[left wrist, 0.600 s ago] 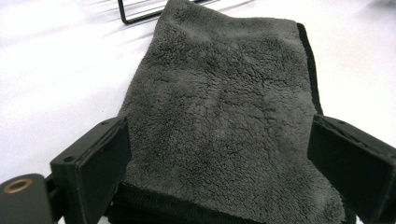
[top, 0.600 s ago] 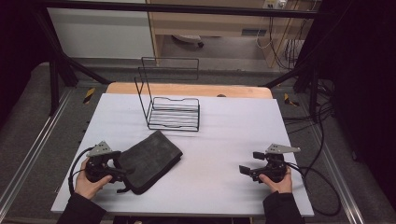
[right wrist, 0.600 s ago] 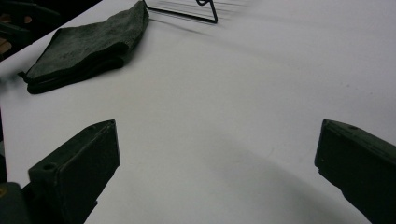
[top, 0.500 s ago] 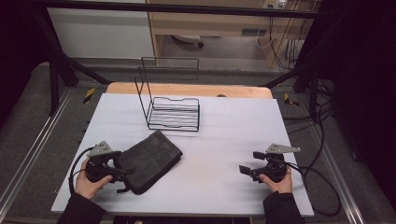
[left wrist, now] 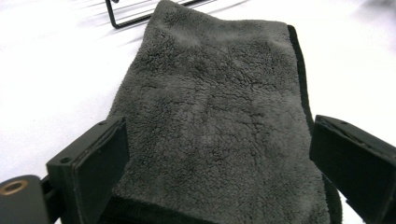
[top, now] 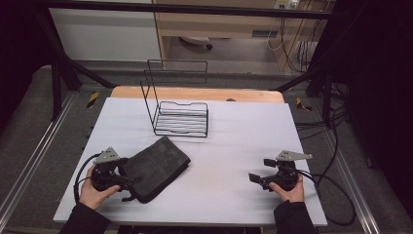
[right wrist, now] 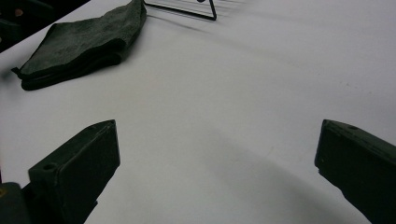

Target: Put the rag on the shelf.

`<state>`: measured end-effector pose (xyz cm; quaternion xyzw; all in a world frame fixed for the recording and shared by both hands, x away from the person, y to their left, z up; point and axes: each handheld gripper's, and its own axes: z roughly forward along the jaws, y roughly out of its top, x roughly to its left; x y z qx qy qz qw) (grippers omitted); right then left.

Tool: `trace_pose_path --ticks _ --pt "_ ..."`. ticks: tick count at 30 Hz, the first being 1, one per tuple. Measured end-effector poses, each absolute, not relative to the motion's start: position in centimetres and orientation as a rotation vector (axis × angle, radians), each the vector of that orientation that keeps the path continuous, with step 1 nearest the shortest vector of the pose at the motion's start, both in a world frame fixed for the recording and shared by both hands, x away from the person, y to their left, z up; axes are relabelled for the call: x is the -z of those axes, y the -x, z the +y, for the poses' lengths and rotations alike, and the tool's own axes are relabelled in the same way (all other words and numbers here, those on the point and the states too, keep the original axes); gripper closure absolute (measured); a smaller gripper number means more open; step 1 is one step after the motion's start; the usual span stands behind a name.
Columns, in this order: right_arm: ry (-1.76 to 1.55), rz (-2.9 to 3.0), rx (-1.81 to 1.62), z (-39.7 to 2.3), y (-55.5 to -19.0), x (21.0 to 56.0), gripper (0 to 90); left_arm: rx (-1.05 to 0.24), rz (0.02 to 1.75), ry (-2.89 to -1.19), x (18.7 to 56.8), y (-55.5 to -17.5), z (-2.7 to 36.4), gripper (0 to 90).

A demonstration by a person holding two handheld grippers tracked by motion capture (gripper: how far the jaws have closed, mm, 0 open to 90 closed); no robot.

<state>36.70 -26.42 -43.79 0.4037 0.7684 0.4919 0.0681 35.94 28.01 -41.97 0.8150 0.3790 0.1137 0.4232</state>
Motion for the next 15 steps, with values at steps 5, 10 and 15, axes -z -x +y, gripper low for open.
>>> trace_pose_path --ticks 5,10,15 --pt "-1.202 2.322 -1.467 -26.3 -36.8 43.8 0.7 -0.298 0.95 -2.043 41.5 -35.8 27.3 6.2" --pt "-1.206 2.322 -1.458 -26.3 -36.7 43.8 0.7 -0.294 0.94 -2.051 41.1 -35.6 26.3 7.8" --pt "-1.202 2.321 -1.455 -26.3 -36.7 43.7 0.7 -0.29 0.931 -2.065 40.8 -35.6 25.2 11.3"
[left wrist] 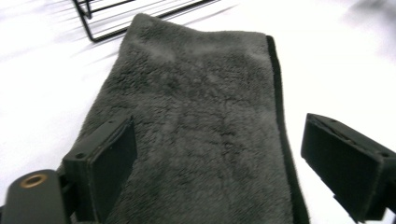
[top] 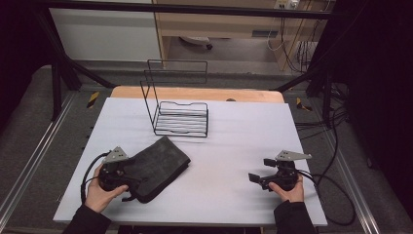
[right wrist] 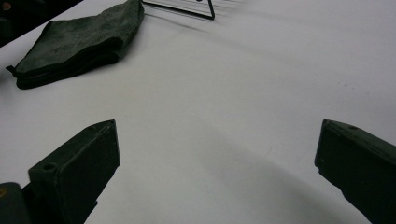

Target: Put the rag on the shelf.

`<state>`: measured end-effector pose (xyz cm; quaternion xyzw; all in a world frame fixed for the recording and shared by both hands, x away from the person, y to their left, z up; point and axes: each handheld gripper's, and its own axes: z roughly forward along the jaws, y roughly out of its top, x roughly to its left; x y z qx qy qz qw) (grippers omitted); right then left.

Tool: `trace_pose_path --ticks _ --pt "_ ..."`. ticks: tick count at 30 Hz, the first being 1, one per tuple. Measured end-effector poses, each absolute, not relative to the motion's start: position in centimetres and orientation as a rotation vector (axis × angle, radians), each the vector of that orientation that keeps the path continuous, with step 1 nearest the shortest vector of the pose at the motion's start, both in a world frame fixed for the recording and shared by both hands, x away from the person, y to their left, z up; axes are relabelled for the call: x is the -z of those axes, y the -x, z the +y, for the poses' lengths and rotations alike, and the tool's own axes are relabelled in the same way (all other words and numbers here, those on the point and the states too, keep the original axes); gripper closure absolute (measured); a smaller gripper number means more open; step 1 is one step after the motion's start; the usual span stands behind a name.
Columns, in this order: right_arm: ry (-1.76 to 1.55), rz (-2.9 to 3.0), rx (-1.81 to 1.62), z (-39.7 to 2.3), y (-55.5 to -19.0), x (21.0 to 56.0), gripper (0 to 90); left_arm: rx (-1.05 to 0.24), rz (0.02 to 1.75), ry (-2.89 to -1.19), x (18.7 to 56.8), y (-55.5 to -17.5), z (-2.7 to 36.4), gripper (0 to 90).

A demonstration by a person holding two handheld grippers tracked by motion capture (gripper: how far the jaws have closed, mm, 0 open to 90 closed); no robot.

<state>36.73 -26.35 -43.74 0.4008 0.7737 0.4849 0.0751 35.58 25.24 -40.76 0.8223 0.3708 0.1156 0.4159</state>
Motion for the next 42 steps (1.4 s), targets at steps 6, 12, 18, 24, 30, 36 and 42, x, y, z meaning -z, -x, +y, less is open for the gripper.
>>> trace_pose_path --ticks 6,12,18,24,30,36,42 --pt "-1.207 2.32 -1.447 -26.2 -36.7 43.8 0.7 -0.283 0.912 -2.096 40.3 -36.0 23.2 18.5" --pt "-1.207 2.317 -1.447 -26.2 -36.7 43.8 0.8 -0.262 0.892 -2.124 40.2 -36.3 21.0 30.1" --pt "-1.196 2.324 -1.437 -26.0 -36.8 43.8 0.9 -0.215 0.858 -2.153 40.0 -36.5 18.9 43.4" --pt "-1.197 2.328 -1.433 -25.9 -36.8 43.8 1.1 -0.196 0.831 -2.233 40.9 -36.8 16.5 51.1" --pt "-1.196 2.333 -1.426 -25.8 -36.8 43.9 1.3 -0.252 0.849 -2.282 42.0 -37.8 14.4 54.6" --pt "-1.189 2.336 -1.423 -25.7 -36.8 43.9 1.4 -0.288 0.87 -2.265 42.3 -39.1 13.3 56.9" --pt "-1.192 2.338 -1.422 -25.7 -36.8 43.9 1.4 -0.31 0.87 -2.298 42.9 -39.7 12.3 57.6"
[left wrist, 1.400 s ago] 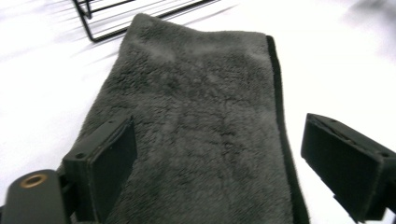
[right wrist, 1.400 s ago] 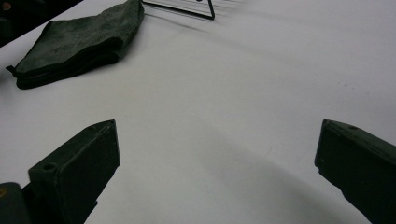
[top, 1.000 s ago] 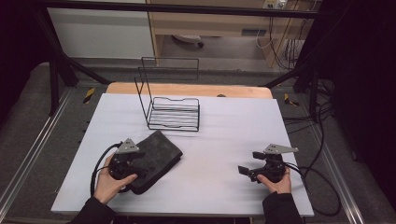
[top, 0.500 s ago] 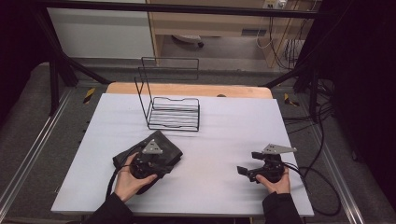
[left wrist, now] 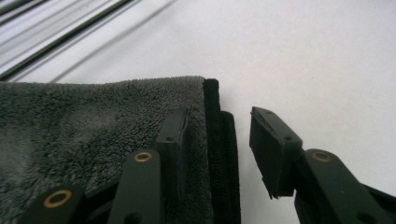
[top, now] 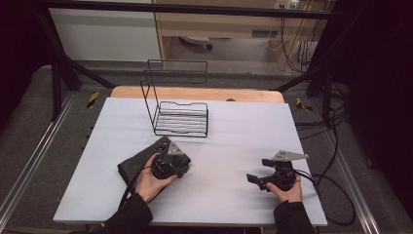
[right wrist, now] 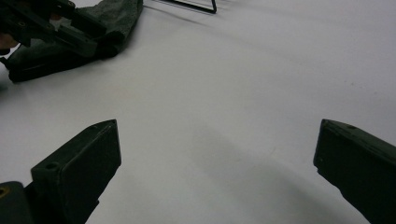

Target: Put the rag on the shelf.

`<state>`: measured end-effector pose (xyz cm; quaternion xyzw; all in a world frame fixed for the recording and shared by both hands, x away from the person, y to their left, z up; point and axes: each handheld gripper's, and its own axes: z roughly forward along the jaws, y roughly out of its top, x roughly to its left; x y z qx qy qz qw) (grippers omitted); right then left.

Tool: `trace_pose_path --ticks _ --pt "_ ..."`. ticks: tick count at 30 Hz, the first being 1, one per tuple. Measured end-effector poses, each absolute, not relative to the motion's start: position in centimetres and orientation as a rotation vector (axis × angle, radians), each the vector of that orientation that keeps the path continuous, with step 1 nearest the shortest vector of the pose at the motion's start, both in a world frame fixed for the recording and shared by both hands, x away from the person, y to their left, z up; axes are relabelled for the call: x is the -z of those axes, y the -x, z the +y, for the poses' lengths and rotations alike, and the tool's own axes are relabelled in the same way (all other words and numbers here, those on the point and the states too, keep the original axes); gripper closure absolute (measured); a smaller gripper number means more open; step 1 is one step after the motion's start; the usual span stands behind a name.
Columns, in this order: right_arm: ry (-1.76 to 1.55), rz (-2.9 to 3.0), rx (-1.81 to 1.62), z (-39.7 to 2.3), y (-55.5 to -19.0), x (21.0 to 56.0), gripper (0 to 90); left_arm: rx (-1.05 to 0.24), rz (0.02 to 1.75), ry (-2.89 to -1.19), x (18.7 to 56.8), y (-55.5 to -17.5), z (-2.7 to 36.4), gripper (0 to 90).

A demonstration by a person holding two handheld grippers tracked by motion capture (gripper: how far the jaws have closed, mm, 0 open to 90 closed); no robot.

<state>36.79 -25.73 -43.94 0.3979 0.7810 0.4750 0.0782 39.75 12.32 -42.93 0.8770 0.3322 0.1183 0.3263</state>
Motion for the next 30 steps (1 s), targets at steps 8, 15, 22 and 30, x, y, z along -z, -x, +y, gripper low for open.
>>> trace_pose_path --ticks 8,15,22,30 --pt "-1.19 2.339 -1.42 -25.7 -36.8 43.9 1.4 -0.364 0.868 -2.334 43.4 -39.7 12.0 66.4" --pt "-1.187 2.342 -1.417 -25.7 -36.8 43.9 1.5 -0.432 0.85 -2.366 43.5 -39.4 11.7 75.9" --pt "-1.188 2.344 -1.418 -25.7 -36.8 43.9 1.6 -0.376 0.861 -2.332 43.1 -39.6 12.1 83.7" --pt "-1.184 2.34 -1.422 -25.7 -36.9 43.9 1.8 -0.208 0.841 -2.233 42.1 -40.2 12.5 84.6"
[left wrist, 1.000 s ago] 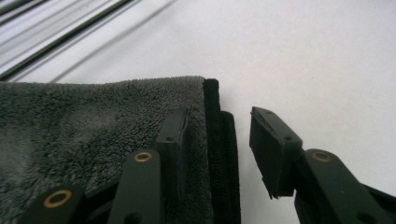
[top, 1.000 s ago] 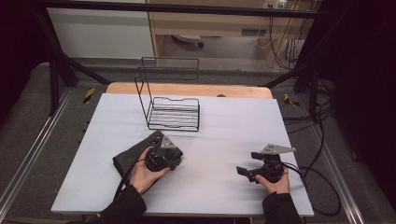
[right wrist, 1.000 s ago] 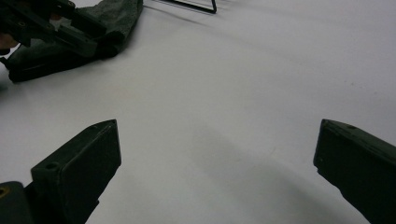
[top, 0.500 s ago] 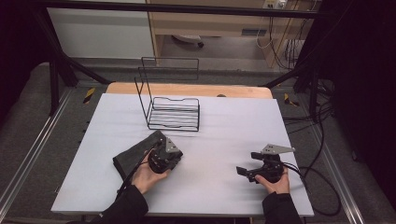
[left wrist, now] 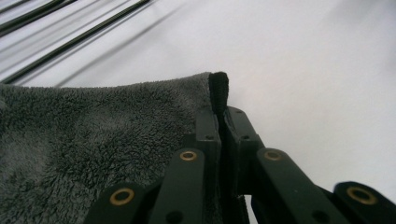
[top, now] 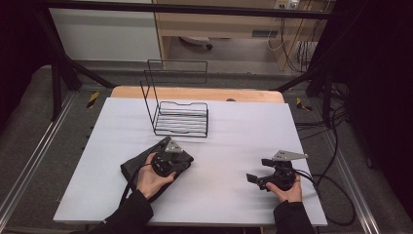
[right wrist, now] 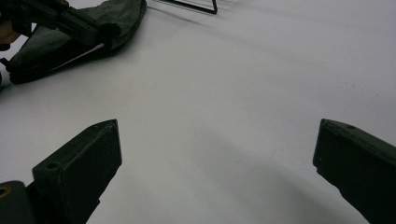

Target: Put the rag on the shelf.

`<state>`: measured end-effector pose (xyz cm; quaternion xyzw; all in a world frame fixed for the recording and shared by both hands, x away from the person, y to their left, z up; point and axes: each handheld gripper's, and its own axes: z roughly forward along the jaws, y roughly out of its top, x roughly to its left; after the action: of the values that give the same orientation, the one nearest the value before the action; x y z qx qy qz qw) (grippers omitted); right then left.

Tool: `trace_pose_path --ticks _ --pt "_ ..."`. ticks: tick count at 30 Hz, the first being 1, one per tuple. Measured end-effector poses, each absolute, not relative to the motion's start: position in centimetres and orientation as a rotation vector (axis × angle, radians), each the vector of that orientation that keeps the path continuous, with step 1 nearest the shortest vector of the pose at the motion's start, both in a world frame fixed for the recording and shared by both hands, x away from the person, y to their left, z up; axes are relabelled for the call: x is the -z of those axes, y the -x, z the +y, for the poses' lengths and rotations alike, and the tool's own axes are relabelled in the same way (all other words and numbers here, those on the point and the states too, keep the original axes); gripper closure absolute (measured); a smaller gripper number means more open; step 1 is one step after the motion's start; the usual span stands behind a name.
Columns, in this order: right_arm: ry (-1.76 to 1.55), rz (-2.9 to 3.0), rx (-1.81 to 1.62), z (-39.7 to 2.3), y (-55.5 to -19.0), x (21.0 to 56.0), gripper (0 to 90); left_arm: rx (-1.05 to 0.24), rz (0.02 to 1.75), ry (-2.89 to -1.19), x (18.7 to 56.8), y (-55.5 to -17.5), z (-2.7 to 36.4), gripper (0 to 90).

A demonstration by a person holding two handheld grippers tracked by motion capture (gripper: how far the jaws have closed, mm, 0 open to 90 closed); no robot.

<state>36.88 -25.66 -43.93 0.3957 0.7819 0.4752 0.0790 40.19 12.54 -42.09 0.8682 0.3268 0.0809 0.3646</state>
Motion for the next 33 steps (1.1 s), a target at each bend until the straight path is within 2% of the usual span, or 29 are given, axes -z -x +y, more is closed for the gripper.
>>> trace_pose_path --ticks 5,8,13,20,24,25,29,33 --pt "-1.187 2.34 -1.424 -25.6 -36.9 43.9 1.9 -0.19 0.854 -2.22 42.3 -40.6 11.8 84.1" --pt "-1.183 2.342 -1.424 -25.6 -36.8 43.9 2.3 -0.16 0.881 -2.213 42.8 -41.1 12.0 80.7" --pt "-1.183 2.338 -1.423 -25.3 -36.8 43.9 4.7 -0.218 0.873 -2.18 40.6 -40.4 14.2 61.1" --pt "-1.144 2.339 -1.432 -23.7 -36.6 43.3 8.8 -0.282 0.96 -2.142 38.5 -39.7 21.0 39.1" --pt "-1.143 2.341 -1.397 -22.2 -36.8 43.2 10.4 -0.288 1.017 -2.105 38.6 -39.6 23.9 32.8" --pt "-1.146 2.343 -1.383 -21.7 -36.8 43.1 10.8 -0.282 1.052 -2.104 39.1 -39.7 25.4 32.4" --pt "-1.141 2.359 -1.37 -19.3 -37.1 42.9 12.7 -0.289 1.085 -2.119 39.9 -39.9 27.0 33.7" --pt "-1.121 2.373 -1.396 -16.7 -37.3 42.5 15.4 -0.282 1.136 -2.132 41.2 -40.0 28.7 43.2"
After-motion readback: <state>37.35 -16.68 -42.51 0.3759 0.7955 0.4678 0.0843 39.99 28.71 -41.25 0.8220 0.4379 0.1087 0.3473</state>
